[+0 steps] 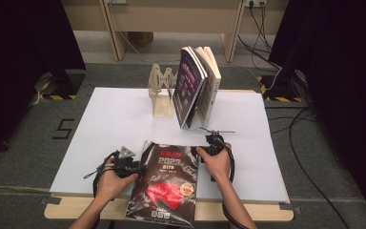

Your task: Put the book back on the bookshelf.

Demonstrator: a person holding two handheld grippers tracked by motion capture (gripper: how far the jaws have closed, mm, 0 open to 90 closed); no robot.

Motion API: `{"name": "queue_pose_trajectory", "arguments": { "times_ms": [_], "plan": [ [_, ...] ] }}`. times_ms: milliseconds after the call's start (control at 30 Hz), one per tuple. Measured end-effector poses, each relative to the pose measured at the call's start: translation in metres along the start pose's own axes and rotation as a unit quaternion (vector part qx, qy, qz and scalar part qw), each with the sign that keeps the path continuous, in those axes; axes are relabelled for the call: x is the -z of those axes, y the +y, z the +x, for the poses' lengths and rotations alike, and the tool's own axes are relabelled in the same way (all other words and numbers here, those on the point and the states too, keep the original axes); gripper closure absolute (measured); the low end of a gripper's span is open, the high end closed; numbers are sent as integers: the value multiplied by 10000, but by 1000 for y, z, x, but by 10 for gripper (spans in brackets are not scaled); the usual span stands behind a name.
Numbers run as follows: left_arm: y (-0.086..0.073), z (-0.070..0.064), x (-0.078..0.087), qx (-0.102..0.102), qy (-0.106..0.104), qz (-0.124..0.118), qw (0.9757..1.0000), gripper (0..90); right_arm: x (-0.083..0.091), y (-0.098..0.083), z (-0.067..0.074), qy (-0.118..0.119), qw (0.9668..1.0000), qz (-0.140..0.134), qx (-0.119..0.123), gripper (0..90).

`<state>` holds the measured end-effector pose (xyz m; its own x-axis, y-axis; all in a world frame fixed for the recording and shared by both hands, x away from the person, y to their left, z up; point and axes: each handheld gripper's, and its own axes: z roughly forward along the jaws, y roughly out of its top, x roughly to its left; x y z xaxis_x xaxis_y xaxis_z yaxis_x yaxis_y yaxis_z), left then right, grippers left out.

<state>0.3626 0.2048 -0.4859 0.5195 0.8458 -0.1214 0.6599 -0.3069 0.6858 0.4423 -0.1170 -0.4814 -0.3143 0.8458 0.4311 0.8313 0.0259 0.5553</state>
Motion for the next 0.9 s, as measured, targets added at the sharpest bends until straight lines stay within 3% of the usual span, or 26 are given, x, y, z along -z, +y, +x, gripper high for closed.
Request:
{"name": "queue_pose_trajectory", "arguments": {
  "times_ms": [133, 400, 600, 900],
  "plan": [
    [0, 0, 0, 3, 3, -3, 10000, 641, 2, -2, 1, 103, 9999, 53, -112, 583],
    [0, 0, 0, -10, 8, 3, 10000, 641, 6, -4, 7, 119, 9997, 186, 66, 590],
    [0, 0, 0, 3, 0, 0, 10000, 641, 6, -7, 14, 260, 9983, 462, 229, 609],
    [-1, 0, 1, -26, 11, -23, 10000, 641, 7, -7, 15, 203, 9984, 435, 286, 714]
  ]
}}
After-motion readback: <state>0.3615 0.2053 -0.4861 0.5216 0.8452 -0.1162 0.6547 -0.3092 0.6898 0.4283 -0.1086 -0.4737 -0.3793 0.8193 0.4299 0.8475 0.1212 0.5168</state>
